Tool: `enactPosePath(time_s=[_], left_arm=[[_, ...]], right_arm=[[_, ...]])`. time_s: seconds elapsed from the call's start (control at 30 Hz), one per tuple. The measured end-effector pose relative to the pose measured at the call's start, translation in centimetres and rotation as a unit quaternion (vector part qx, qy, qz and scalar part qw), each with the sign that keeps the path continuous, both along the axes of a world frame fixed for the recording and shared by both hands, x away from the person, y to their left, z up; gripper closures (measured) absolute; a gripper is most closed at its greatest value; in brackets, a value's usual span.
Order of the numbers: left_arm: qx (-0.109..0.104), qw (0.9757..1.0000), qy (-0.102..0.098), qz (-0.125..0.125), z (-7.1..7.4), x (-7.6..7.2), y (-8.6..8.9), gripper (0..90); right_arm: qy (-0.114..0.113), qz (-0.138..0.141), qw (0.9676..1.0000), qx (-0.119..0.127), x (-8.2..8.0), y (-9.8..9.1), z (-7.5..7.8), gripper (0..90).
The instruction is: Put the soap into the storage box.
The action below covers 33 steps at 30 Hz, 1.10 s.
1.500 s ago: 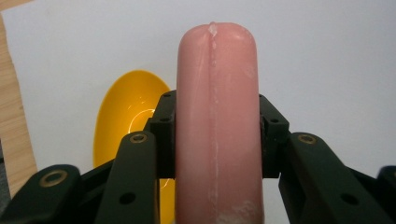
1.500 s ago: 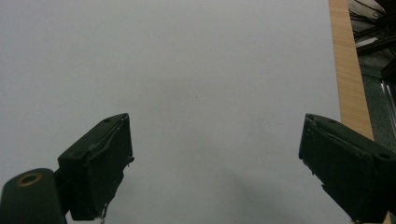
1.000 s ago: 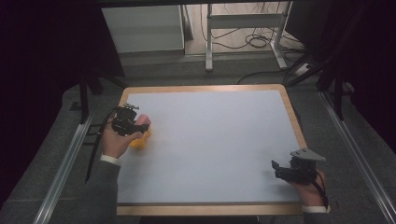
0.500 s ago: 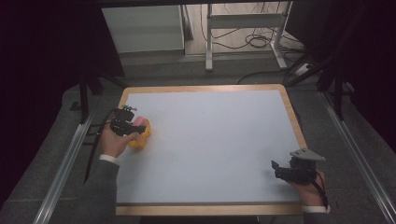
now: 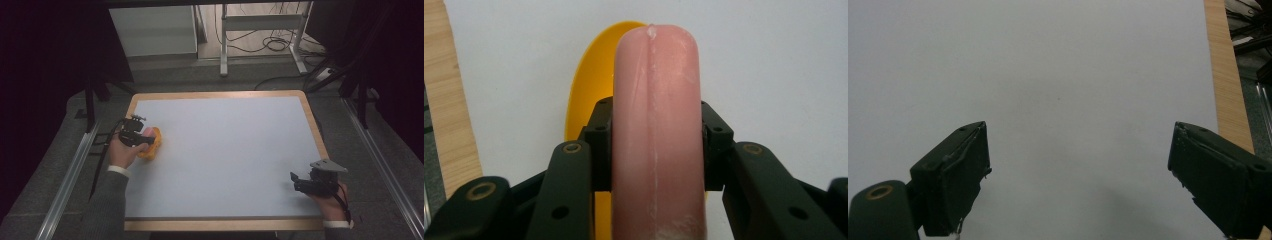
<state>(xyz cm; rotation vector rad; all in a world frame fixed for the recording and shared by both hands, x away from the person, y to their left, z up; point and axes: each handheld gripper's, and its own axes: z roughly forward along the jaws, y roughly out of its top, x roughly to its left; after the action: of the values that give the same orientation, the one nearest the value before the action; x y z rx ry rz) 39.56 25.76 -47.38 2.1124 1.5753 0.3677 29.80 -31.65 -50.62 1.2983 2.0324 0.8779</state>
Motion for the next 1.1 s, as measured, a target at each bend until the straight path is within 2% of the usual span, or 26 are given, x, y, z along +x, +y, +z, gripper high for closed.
enactPosePath(time_s=[0.23, 0.27, 0.3, 0.37, 0.4, 0.43, 0.47, 0.53, 0.63, 0.67, 0.7, 0.73, 0.8, 0.83, 0.9, 1.0, 1.1], left_arm=[[-0.004, 1.0, 0.001, 0.002, -0.4, 0.1, 0.1, 59.3], [-0.012, 0.9999, -0.004, 0.002, -0.1, 0.0, 0.1, 52.0], [-0.011, 0.9998, -0.014, 0.003, 0.3, -0.2, 0.1, 47.2], [-0.012, 0.9997, -0.021, 0.004, 0.6, -0.4, 0.1, 41.1], [-0.014, 0.9996, -0.026, 0.003, 0.9, -0.6, 0.1, 41.1], [-0.017, 0.9993, -0.034, 0.001, 1.3, -0.8, 0.1, 35.8], [-0.02, 0.9989, -0.043, -0.001, 1.6, -1.0, 0.1, 35.8], [-0.034, 0.9973, -0.065, -0.004, 2.5, -1.8, 0.1, 28.3], [-0.042, 0.9963, -0.073, -0.015, 2.9, -2.4, 0.0, 25.9], [-0.046, 0.995, -0.085, -0.025, 3.2, -3.0, -0.1, 25.2], [-0.046, 0.995, -0.085, -0.025, 3.2, -3.0, -0.1, 24.5], [-0.049, 0.9937, -0.095, -0.033, 3.3, -3.7, -0.4, 23.8], [-0.052, 0.9928, -0.101, -0.038, 3.3, -4.1, -0.5, 23.0], [-0.052, 0.9915, -0.109, -0.048, 3.1, -4.9, -0.7, 22.5], [-0.053, 0.9911, -0.11, -0.054, 2.9, -5.2, -0.8, 22.1], [-0.057, 0.9889, -0.116, -0.073, 2.1, -6.8, -1.2, 22.3], [-0.068, 0.987, -0.121, -0.08, 1.6, -8.0, -1.3, 22.7]], right_arm=[[0.001, 0.001, 1.0, 0.0, 0.0, 0.0, 0.0, 9.6], [0.001, 0.001, 1.0, 0.001, 0.0, 0.0, 0.0, 9.6], [0.001, 0.0, 1.0, 0.0, 0.0, 0.0, 0.0, 9.6], [0.0, -0.001, 1.0, 0.001, 0.0, 0.0, 0.0, 9.6], [0.0, -0.001, 1.0, 0.001, 0.0, 0.0, 0.0, 9.6], [0.0, 0.0, 1.0, 0.002, 0.0, 0.0, 0.1, 9.6], [0.0, 0.0, 1.0, 0.002, 0.0, 0.0, 0.1, 9.6], [-0.001, 0.0, 1.0, 0.002, -0.1, 0.0, 0.1, 9.6], [-0.001, 0.0, 1.0, 0.002, -0.1, 0.0, 0.1, 9.6], [-0.001, 0.0, 1.0, 0.002, -0.1, 0.0, 0.1, 9.6], [-0.001, 0.0, 1.0, 0.002, -0.1, 0.0, 0.1, 9.6], [-0.001, -0.001, 1.0, 0.002, -0.1, 0.0, 0.1, 9.6], [-0.001, 0.0, 1.0, 0.001, -0.1, 0.0, 0.1, 9.6], [-0.002, 0.0, 1.0, 0.001, -0.1, 0.0, 0.1, 9.6], [-0.002, -0.001, 1.0, 0.001, -0.1, 0.0, 0.1, 9.6], [-0.002, -0.001, 1.0, 0.001, -0.1, 0.0, 0.1, 9.6], [-0.002, -0.001, 1.0, 0.0, -0.1, 0.0, 0.1, 9.6]])
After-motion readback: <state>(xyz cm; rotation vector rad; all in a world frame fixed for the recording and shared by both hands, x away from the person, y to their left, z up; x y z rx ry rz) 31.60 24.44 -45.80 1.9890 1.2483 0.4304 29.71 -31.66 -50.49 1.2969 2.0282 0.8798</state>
